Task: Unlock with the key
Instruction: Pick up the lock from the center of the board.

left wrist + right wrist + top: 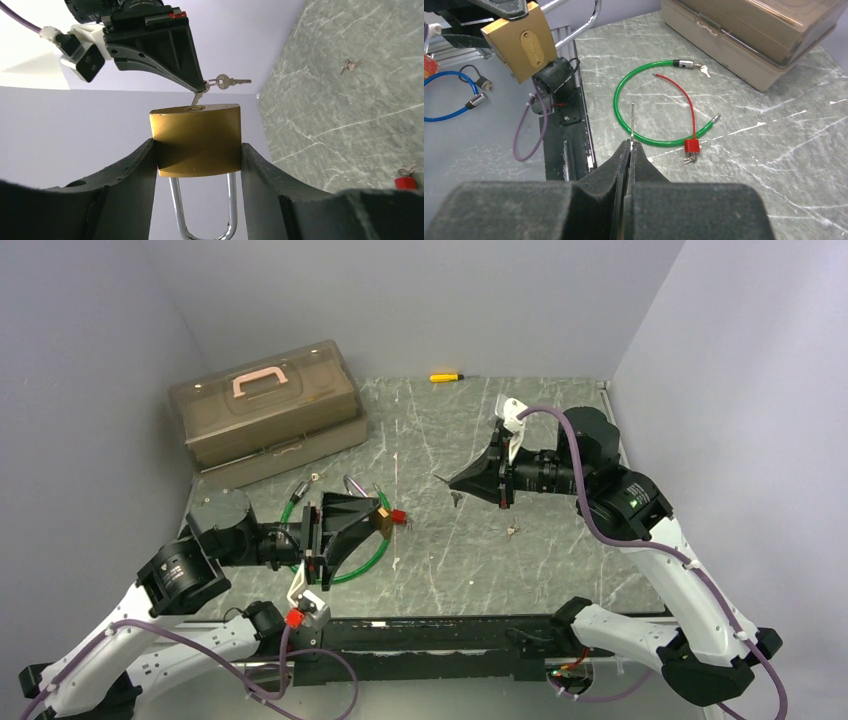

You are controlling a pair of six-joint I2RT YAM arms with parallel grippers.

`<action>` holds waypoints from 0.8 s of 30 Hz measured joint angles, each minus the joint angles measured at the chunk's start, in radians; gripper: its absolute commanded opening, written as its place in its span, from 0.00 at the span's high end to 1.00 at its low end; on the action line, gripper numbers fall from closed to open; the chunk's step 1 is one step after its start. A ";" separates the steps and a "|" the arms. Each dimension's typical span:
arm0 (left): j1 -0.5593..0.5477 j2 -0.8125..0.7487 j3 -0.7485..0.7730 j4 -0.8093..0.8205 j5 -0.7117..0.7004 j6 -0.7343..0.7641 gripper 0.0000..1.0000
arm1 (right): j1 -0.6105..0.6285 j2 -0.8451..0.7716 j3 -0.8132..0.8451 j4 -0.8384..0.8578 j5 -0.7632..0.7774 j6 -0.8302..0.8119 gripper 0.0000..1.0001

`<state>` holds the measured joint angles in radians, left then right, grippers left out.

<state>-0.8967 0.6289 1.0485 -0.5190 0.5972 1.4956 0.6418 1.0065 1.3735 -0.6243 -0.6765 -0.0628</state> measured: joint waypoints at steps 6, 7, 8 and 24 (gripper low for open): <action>0.000 0.073 0.033 -0.032 -0.038 -0.224 1.00 | 0.004 0.008 0.000 -0.019 0.039 -0.041 1.00; 0.007 0.107 0.061 -0.064 -0.040 -0.278 1.00 | 0.009 0.012 0.001 -0.025 0.051 -0.052 1.00; 0.023 0.148 0.099 -0.105 -0.034 -0.336 1.00 | 0.013 0.016 0.001 -0.030 0.063 -0.063 1.00; 0.391 0.730 0.541 -0.935 0.500 -0.740 1.00 | 0.380 0.052 -0.025 -0.206 0.432 -0.449 1.00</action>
<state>-0.5060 1.3586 1.5894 -1.4536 1.0973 0.7555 1.0222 1.0588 1.3487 -0.8299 -0.2443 -0.5121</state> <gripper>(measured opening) 0.575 0.008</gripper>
